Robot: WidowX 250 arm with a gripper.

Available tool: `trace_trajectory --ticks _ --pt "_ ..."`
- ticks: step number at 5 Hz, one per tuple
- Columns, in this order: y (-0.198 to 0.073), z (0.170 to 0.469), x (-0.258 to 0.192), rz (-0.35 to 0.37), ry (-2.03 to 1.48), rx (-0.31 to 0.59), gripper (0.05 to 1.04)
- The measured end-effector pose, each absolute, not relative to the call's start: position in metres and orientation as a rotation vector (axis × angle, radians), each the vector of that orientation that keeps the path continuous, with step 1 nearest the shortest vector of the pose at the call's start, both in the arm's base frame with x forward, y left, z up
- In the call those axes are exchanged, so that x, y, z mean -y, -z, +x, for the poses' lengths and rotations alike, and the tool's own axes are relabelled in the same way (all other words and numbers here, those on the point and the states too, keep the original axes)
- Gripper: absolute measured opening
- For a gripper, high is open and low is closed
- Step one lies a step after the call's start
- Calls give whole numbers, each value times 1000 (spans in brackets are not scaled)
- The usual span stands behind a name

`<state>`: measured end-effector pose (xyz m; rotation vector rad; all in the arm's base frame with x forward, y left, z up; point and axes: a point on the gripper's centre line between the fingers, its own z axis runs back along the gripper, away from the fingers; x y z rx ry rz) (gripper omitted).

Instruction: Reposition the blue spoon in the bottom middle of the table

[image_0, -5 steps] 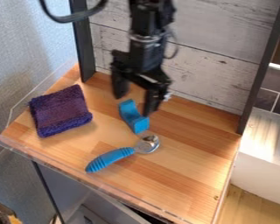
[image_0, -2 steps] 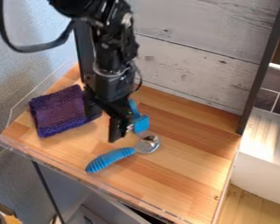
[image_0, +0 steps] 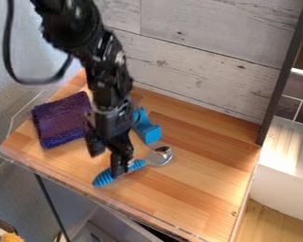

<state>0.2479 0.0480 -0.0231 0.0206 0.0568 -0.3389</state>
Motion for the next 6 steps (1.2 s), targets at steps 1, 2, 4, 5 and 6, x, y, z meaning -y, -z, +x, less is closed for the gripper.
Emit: trace_trajectory --ticks 1,2,4,5,6 --pt "37 246 -44 -13 360 -41 1001" --pt "45 246 -42 -19 381 -41 1001" --pt "51 251 -34 -26 424 -43 643" --pt "51 252 -34 -18 406 -39 446" --pt "51 252 -33 -8 403 -48 445"
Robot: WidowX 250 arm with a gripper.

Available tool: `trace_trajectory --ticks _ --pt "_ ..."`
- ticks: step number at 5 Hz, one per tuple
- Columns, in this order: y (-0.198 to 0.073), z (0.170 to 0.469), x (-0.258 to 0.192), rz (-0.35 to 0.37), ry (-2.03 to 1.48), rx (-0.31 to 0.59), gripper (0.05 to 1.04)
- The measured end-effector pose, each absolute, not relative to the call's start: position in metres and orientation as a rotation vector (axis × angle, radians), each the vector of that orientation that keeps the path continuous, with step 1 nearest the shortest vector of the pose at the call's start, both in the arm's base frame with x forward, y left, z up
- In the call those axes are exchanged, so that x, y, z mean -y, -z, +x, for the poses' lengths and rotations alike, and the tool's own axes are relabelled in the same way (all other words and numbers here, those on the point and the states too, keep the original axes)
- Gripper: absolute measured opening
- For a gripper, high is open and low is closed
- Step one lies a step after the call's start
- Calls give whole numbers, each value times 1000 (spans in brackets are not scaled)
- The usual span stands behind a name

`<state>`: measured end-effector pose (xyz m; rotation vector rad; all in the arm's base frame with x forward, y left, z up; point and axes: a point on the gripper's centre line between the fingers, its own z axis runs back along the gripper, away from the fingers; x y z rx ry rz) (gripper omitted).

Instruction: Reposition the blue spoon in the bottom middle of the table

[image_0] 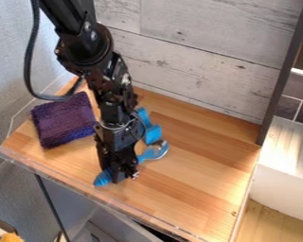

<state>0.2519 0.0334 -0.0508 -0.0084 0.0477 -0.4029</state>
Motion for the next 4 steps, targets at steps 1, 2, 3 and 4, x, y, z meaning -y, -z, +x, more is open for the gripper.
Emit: trace_trajectory --ticks 1,2,3,4 --pt "50 249 -27 11 416 -75 444" --pt "41 245 -12 22 449 -131 444" --pt "17 250 -9 27 419 -106 444" --pt "-6 246 1 47 282 -135 444"
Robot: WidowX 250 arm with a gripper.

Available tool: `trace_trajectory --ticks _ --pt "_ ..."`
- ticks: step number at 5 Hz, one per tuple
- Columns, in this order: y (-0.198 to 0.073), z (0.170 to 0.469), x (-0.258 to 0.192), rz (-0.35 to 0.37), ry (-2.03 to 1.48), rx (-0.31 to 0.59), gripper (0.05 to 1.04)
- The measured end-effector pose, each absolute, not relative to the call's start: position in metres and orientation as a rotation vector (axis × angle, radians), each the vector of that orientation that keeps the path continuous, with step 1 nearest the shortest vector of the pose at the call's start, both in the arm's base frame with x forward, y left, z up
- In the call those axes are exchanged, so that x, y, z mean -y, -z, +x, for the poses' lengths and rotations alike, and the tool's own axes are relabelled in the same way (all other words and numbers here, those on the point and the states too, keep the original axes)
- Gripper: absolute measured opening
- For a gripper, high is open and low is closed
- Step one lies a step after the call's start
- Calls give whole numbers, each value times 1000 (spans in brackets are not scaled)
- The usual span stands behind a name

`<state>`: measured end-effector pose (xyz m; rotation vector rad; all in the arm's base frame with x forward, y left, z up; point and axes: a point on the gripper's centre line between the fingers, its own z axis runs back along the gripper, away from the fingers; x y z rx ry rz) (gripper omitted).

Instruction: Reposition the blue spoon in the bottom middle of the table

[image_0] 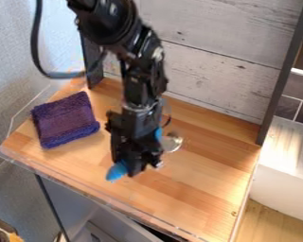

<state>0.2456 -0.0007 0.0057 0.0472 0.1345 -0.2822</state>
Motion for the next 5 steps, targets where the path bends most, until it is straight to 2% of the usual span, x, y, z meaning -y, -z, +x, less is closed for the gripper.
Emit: trace_trajectory --ticks 2,3,4,5 --pt "-6 235 27 22 -80 -260 444" --pt "-3 236 39 -27 -190 -327 444" --pt "12 236 54 -92 -255 -410 443" --pt "19 239 53 -113 -273 -423 443"
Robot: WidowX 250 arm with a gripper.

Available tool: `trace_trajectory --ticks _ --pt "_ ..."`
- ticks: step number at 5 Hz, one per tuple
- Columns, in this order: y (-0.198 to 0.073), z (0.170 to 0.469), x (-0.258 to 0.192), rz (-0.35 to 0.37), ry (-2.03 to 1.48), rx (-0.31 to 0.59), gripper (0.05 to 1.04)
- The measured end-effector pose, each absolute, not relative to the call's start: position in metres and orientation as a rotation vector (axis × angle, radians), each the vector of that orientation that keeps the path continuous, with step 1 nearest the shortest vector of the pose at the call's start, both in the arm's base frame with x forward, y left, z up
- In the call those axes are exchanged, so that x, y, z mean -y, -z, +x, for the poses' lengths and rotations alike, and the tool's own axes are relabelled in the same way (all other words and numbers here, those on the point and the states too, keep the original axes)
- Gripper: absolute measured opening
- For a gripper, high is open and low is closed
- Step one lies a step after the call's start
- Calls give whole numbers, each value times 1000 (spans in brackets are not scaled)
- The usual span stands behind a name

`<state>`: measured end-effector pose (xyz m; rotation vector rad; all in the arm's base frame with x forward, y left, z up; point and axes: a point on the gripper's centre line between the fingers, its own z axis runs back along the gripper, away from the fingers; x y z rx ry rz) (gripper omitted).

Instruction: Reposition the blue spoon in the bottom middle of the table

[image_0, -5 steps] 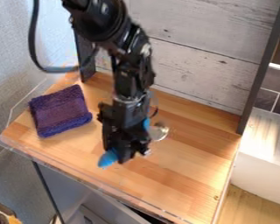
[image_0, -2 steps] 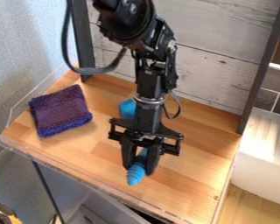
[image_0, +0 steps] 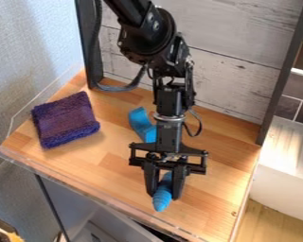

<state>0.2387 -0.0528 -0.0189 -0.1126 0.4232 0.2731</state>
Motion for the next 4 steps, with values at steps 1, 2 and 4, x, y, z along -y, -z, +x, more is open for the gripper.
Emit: trace_trajectory --ticks 1,2,4 --pt "25 244 42 -124 -317 -414 443" --pt "26 249 28 -129 -370 -390 443" --pt "18 264 -6 -142 -470 -331 443"
